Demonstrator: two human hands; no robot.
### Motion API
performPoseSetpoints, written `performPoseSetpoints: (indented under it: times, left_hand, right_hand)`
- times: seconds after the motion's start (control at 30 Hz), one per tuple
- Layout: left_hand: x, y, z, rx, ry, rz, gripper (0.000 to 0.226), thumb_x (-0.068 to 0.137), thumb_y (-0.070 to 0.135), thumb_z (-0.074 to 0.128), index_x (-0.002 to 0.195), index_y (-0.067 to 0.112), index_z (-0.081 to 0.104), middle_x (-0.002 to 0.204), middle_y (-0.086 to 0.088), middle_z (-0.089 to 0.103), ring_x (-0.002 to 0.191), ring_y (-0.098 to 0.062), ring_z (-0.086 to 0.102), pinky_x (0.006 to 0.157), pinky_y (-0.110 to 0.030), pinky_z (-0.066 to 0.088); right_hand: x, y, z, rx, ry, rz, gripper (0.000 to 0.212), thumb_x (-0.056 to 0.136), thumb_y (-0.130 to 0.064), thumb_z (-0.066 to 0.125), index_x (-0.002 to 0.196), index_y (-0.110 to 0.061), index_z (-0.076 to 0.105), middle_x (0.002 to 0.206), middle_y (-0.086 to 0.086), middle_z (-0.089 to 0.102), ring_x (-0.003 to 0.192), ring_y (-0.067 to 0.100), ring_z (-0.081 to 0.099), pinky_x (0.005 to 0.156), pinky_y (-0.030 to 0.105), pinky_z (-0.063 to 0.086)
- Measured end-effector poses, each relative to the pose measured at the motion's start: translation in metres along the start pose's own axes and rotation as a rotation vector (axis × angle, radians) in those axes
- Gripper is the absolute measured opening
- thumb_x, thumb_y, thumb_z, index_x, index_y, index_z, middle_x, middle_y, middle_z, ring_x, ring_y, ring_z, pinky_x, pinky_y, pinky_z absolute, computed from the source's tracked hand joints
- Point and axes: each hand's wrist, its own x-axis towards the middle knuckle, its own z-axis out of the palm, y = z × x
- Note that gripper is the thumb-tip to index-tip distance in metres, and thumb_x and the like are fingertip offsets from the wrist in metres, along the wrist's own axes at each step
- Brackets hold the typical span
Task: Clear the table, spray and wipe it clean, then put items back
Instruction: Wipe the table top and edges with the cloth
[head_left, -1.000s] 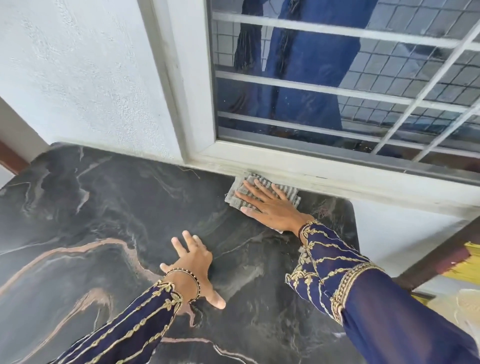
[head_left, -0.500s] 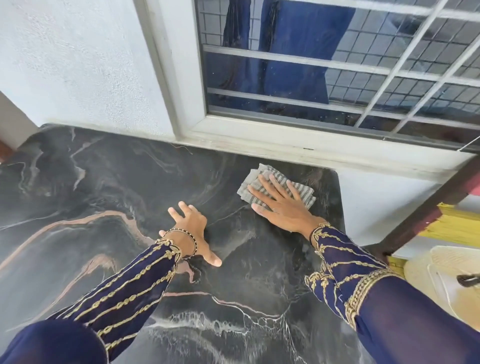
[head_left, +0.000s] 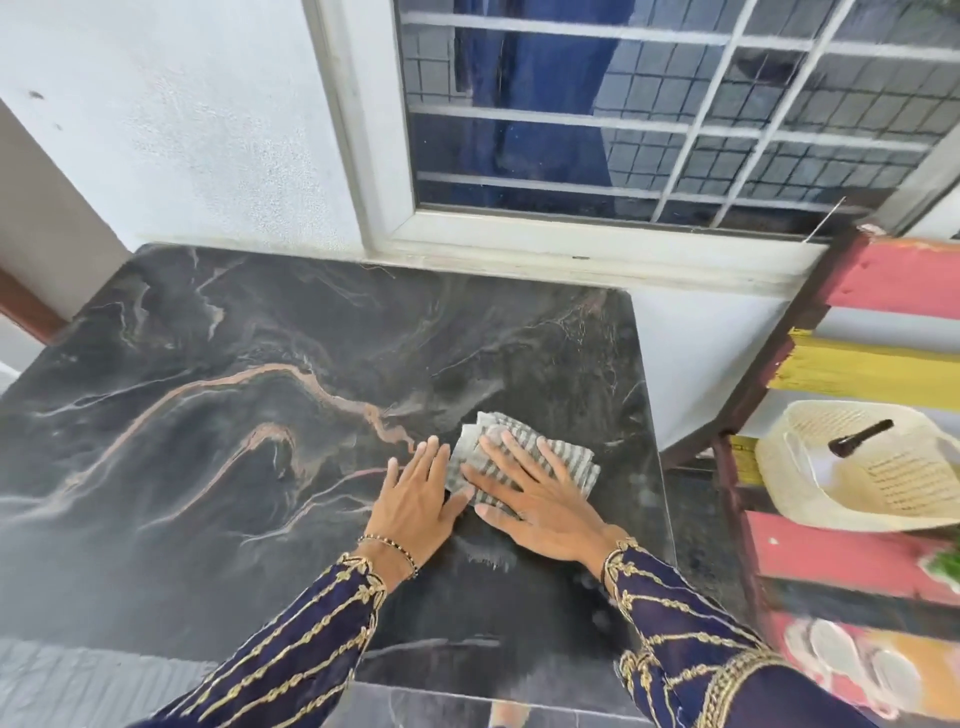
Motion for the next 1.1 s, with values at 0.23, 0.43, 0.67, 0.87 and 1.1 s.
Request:
performPoseSetpoints:
  times: [0.23,0.43,0.67,0.87,1.1]
  left_hand:
    - [-0.068,0.009,-0.001,-0.02,-0.024,0.006,0.066,0.101,0.042,0.034,0.154,0.009,0.01,0.163,-0.009,0.01,0.151,-0.022,0.009,0.122,-0.042,0.01]
    - [-0.095,0.019,0.004,-0.03,-0.061,0.006,0.066,0.1,0.042,0.034,0.154,0.011,0.011,0.163,-0.006,0.01,0.151,-0.021,0.007,0.122,-0.046,0.008]
    - [-0.095,0.034,0.013,0.019,-0.083,0.031,0.065,0.1,0.05,0.025,0.153,0.014,0.015,0.163,-0.005,0.01,0.151,-0.019,0.005,0.122,-0.046,0.008]
    - [-0.089,0.049,0.012,0.063,-0.129,0.076,0.065,0.101,0.051,0.023,0.154,0.015,0.013,0.163,-0.006,0.007,0.151,-0.02,0.004,0.122,-0.045,0.007]
    - [-0.054,0.067,0.008,0.044,-0.144,0.087,0.064,0.101,0.049,0.026,0.154,0.015,0.014,0.164,-0.004,0.006,0.151,-0.019,0.003,0.123,-0.043,0.006]
  right_hand:
    - [-0.08,-0.066,0.01,-0.03,-0.042,-0.036,0.056,0.105,-0.066,0.019,0.158,-0.053,0.006,0.17,-0.013,-0.016,0.156,0.013,-0.022,0.125,0.053,-0.01]
    - [-0.128,-0.087,0.013,-0.047,-0.063,-0.093,0.055,0.106,-0.064,0.016,0.158,-0.055,0.002,0.17,-0.015,-0.019,0.156,0.015,-0.022,0.122,0.048,-0.021]
    - [-0.179,-0.069,0.012,0.0,-0.066,-0.108,0.051,0.107,-0.063,0.016,0.157,-0.058,0.005,0.17,-0.018,-0.01,0.157,0.011,-0.019,0.123,0.049,-0.014]
    - [-0.202,-0.03,0.003,-0.046,-0.035,-0.098,0.051,0.109,-0.06,0.022,0.158,-0.055,0.008,0.171,-0.017,-0.006,0.159,0.012,-0.008,0.124,0.046,-0.012]
    - [-0.179,0.027,-0.005,-0.063,-0.01,-0.088,0.051,0.109,-0.059,0.027,0.158,-0.055,0.014,0.172,-0.017,0.001,0.159,0.012,-0.002,0.124,0.051,0.001]
